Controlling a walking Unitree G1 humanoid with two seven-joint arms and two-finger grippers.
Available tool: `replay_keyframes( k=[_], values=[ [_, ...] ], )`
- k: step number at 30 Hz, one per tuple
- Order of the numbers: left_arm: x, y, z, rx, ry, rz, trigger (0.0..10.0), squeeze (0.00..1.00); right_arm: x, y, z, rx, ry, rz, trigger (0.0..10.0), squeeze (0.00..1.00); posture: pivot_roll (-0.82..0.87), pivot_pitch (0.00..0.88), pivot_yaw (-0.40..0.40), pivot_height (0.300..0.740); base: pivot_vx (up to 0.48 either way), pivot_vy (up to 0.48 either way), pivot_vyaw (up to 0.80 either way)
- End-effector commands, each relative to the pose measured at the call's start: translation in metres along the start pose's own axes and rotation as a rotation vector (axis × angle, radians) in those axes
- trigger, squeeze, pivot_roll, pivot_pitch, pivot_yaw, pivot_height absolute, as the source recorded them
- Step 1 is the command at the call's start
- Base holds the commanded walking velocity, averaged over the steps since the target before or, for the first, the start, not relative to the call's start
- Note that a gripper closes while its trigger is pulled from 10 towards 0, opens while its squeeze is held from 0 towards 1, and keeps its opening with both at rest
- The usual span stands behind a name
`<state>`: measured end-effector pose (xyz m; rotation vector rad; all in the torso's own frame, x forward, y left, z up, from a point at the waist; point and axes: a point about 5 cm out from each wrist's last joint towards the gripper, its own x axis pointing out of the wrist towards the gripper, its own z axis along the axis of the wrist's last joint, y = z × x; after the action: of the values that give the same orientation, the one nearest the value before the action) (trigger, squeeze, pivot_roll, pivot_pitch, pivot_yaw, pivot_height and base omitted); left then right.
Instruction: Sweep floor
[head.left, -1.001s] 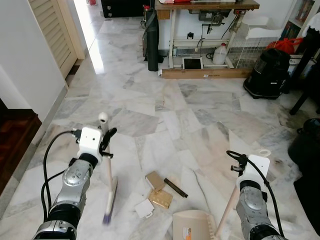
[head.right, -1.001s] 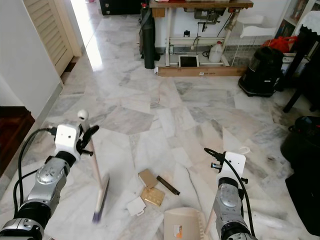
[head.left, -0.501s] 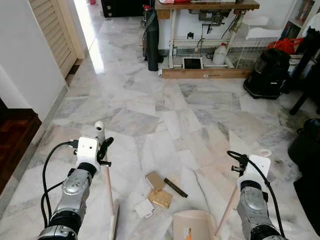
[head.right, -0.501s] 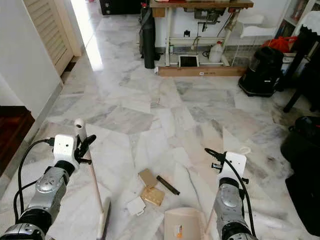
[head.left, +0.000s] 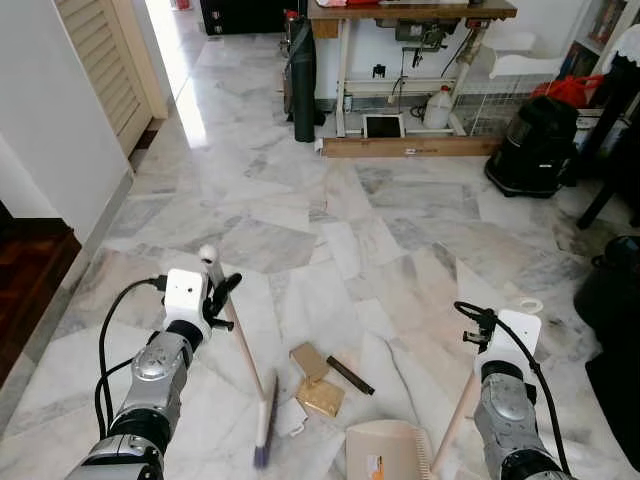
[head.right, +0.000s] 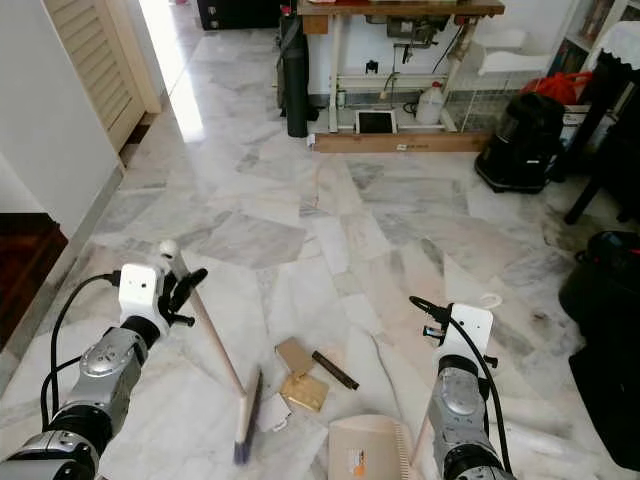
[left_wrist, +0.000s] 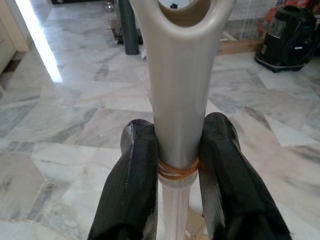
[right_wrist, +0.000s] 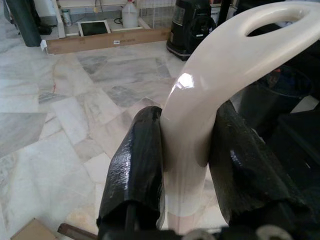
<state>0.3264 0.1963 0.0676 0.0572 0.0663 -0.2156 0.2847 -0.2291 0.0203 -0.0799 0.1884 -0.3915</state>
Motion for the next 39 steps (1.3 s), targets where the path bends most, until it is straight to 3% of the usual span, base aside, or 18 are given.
replay_keyframes(
  k=[1, 16, 21, 28, 33, 35, 39],
  values=[
    [0.002, 0.005, 0.003, 0.002, 0.010, -0.006, 10.0, 0.00, 0.001, -0.002, 0.000, -0.017, 0.003, 0.000, 10.0, 0.00, 0.02, 0.000, -0.011, 0.740, 0.000, 0.000, 0.00],
    [0.002, 0.000, 0.003, -0.010, 0.006, -0.059, 10.0, 0.00, 0.000, -0.004, -0.002, -0.022, 0.007, 0.001, 10.0, 0.00, 0.02, 0.000, -0.014, 0.740, 0.000, 0.000, 0.00],
    [0.004, -0.007, 0.001, -0.071, 0.031, -0.125, 10.0, 0.00, -0.001, -0.004, -0.002, -0.021, 0.006, 0.002, 10.0, 0.00, 0.02, 0.000, -0.013, 0.740, 0.000, 0.000, 0.00],
    [0.011, -0.023, 0.008, -0.225, 0.027, -0.246, 10.0, 0.00, 0.000, -0.006, -0.001, -0.023, -0.001, -0.006, 10.0, 0.00, 0.02, 0.000, -0.012, 0.740, 0.000, 0.000, 0.00],
    [0.013, -0.036, 0.013, -0.275, 0.025, -0.287, 10.0, 0.00, 0.001, -0.006, 0.001, -0.021, -0.006, -0.006, 10.0, 0.00, 0.02, 0.000, -0.011, 0.740, 0.000, 0.000, 0.00],
    [0.015, -0.043, 0.023, -0.351, -0.013, -0.312, 10.0, 0.00, 0.002, -0.004, 0.002, -0.019, -0.008, -0.005, 10.0, 0.00, 0.03, 0.000, -0.011, 0.740, 0.000, 0.000, 0.00],
    [0.016, -0.044, 0.034, -0.379, -0.050, -0.318, 10.0, 0.00, 0.002, -0.003, 0.003, -0.016, -0.009, -0.001, 10.0, 0.00, 0.03, 0.000, -0.011, 0.740, 0.000, 0.000, 0.00]
  ],
)
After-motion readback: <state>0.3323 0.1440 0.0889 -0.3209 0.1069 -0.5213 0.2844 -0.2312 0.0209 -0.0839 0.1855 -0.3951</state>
